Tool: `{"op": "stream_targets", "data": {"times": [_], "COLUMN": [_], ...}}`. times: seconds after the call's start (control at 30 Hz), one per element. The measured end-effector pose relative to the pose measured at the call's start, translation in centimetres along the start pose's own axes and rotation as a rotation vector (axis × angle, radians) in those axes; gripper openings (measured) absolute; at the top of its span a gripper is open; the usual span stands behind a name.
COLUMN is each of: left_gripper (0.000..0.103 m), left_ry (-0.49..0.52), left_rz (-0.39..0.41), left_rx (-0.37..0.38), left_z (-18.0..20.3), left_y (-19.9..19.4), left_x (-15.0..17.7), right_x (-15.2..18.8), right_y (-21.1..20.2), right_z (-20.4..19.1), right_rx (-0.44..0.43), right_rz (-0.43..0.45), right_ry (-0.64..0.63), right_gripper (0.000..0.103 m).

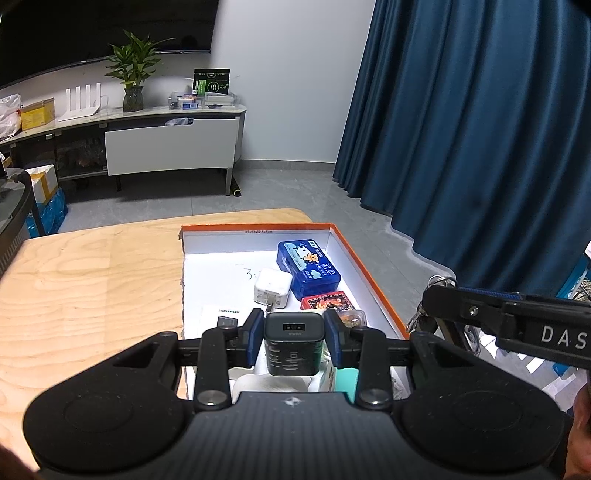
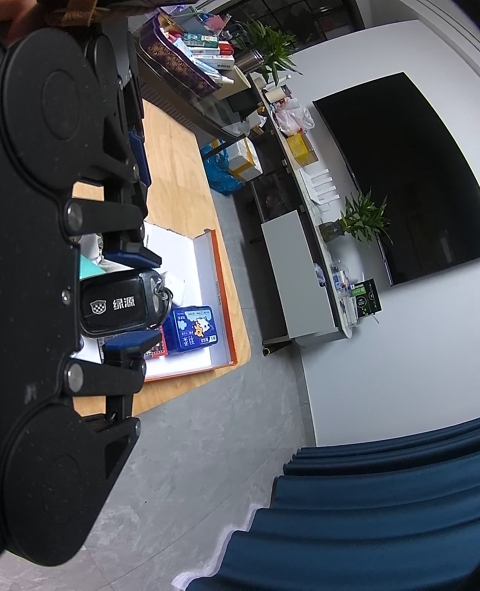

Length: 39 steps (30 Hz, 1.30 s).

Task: Organize rigid objects
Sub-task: 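Carry the black adapter and key fob over the box with both grippers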

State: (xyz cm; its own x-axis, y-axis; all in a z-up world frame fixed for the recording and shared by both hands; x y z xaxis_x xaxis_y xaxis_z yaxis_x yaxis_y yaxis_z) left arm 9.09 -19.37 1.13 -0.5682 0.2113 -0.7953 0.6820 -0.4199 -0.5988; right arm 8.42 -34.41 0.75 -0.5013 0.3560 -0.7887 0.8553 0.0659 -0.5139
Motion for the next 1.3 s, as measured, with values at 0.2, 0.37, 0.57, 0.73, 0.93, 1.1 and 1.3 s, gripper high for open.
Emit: {"op": "stream_targets", "data": {"times": [0.2,0.37,0.57,0.73,0.93,1.1,1.3], "left_gripper": [0.035,0.035,0.035,0.035,0.035,0.035,0.035], "left_ry": [-0.003,-0.005,-0.005,-0.006,-0.007,-0.007,-0.004], "left_rz": [-0.002,0.001,0.001,0.001,0.0,0.001,0.001], "left_rx": [-0.001,-0.002,-0.002,-0.005,-0.011,-0.015,-0.017], "left_z": [-0.03,-0.17,-0.25,-0.31,-0.41,-0.54,-0.6], "left_y": [0.18,0.28,0.31,0.37,0.41,0.39,0.43], "left_x": [-0.03,-0.07,-0.01,0.05,0.08,0.1,0.15], "right_x": [0.05,-0.04,-0.05,-0.02,-0.01,-0.06,0.01], "right_y": [0.06,0.1,0.09,0.11,0.17,0.16,0.17], "right_z": [-0.08,-0.11,-0.13,-0.19,-0.52,-0.46,-0.53], "right_rx": [-0.002,-0.001,-0.002,-0.003,-0.005,-0.005,-0.006], "right_rz": [-0.005,-0.005,-0.006,-0.008,-0.011,-0.011,-0.013], "right_ry": [-0.001,-0.001,-0.001,-0.003,-0.005,-0.005,-0.006], "right_gripper": [0.046,0.046,0.046,0.046,0.046,0.046,0.046]}}
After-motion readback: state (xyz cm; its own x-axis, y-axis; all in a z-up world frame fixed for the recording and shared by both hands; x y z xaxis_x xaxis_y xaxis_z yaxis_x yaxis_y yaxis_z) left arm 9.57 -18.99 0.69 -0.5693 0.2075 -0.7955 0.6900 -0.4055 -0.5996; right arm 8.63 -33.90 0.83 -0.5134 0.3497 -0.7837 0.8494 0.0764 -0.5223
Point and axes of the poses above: each gripper's, at about its wrist camera, not at the fingertips, and y roughly the way its jaws point, z to its right, x to its underside, the point moved 6 cm from there along y, roughly the way its jaws point, and after that the axes turned 3 degrees about y, right-handed, at the moved point
